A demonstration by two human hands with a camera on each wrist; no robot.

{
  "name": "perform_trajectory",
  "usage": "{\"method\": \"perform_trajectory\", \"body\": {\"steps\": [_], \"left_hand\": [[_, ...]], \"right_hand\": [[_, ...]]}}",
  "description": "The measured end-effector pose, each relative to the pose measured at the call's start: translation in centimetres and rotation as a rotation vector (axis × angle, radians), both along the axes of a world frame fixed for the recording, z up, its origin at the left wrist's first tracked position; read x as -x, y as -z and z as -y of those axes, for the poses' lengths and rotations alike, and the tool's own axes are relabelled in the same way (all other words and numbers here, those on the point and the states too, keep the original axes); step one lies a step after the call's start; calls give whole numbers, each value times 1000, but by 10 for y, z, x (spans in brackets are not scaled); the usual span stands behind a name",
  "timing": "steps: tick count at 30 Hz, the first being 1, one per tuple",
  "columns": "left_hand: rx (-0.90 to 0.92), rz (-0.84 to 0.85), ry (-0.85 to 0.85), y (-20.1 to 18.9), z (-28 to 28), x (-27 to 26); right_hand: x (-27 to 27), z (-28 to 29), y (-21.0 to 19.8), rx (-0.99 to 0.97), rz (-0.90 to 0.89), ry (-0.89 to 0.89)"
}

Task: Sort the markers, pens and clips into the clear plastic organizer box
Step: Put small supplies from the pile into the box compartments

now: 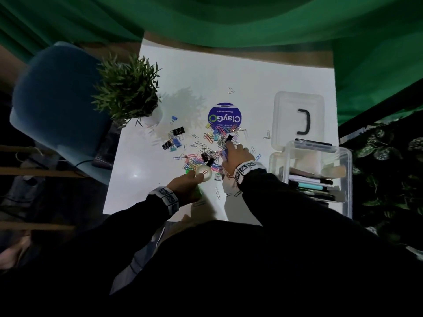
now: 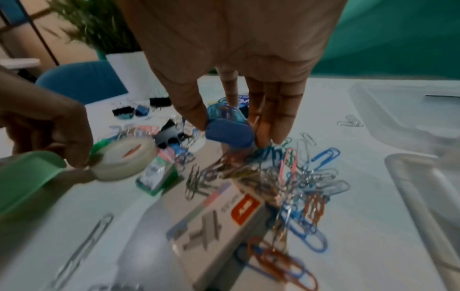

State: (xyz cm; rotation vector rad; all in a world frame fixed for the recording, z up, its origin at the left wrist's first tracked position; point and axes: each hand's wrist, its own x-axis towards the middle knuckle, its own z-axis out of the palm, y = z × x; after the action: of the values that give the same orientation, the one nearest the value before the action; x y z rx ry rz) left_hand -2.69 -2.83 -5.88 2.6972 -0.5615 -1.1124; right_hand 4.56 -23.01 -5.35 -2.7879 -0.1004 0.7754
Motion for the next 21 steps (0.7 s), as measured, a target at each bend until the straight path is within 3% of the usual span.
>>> {"method": "perform_trajectory", "body": {"steps": [3,7,12,15,21], "left_hand": [[66,35,61,-5,2,-1],[-42,5,256,-5,13,13],[-36,33,274,5,15,4],[40,94,217,9,12,-2],[229,243,-35,-20,56,-7]], "right_hand": [[-10,13,-7,-11,-70,95],[-14,28,-18,-91,-212,222],[-3,43,-31,-218,-318,298],[7,52,-43,-398,-342,430],[37,110,-103,-709,-279,473]]}}
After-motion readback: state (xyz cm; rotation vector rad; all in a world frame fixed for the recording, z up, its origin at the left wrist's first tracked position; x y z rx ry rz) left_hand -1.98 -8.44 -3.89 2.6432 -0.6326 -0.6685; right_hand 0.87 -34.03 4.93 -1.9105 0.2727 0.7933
